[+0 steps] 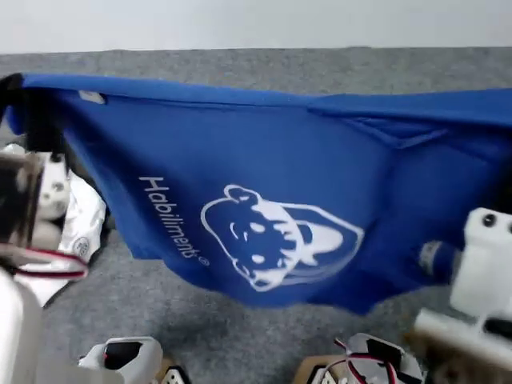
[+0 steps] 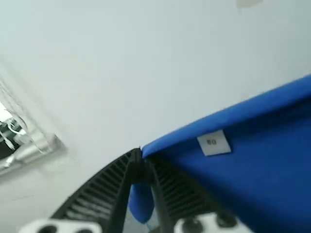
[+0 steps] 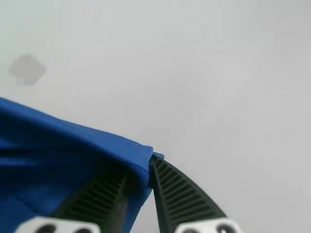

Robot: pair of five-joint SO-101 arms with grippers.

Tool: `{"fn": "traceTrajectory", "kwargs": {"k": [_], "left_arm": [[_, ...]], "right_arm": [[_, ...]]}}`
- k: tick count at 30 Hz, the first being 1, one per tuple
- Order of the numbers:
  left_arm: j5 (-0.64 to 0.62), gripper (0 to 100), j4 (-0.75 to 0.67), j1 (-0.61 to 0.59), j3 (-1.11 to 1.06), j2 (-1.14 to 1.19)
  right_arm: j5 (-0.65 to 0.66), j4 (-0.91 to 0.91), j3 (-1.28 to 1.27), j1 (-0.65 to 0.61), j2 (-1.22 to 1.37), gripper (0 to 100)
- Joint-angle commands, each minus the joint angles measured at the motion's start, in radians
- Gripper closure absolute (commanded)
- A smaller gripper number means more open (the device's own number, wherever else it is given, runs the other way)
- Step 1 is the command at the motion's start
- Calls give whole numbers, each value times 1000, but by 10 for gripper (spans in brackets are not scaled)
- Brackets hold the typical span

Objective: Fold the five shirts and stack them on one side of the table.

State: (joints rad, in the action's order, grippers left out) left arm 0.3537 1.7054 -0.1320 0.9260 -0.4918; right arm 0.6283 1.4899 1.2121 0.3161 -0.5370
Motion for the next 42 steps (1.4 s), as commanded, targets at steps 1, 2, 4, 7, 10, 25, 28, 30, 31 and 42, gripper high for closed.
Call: {"fn": "traceTrajectory", "kwargs": {"k": [1,2,4,7,10,25,28,30,31,42], "left_arm": [[0,995,6,-5,79,-2],[0,995,9,-6,94,-2],[0,995,15,-6,120,-2],[-2,995,51,-6,128,-2],[-2,995,51,-6,82,-2],[2,995,-232,-5,-808,75],[0,995,-470,0,-975,146],[0,995,-615,3,-1040,209],[0,995,-683,3,-1055,249],[2,995,-967,-20,-699,680]], "right_arm": [[9,-64,0,54,-7,989],[11,-62,0,62,-12,989],[11,-50,0,74,-21,989],[58,8,0,76,-22,989],[86,87,0,70,-13,989],[83,64,-717,-107,-12,989],[81,-108,-973,-151,-12,989],[81,-259,-1134,-162,-12,989],[81,-344,-1212,-166,-12,989],[89,-966,-1521,-151,110,989]]}}
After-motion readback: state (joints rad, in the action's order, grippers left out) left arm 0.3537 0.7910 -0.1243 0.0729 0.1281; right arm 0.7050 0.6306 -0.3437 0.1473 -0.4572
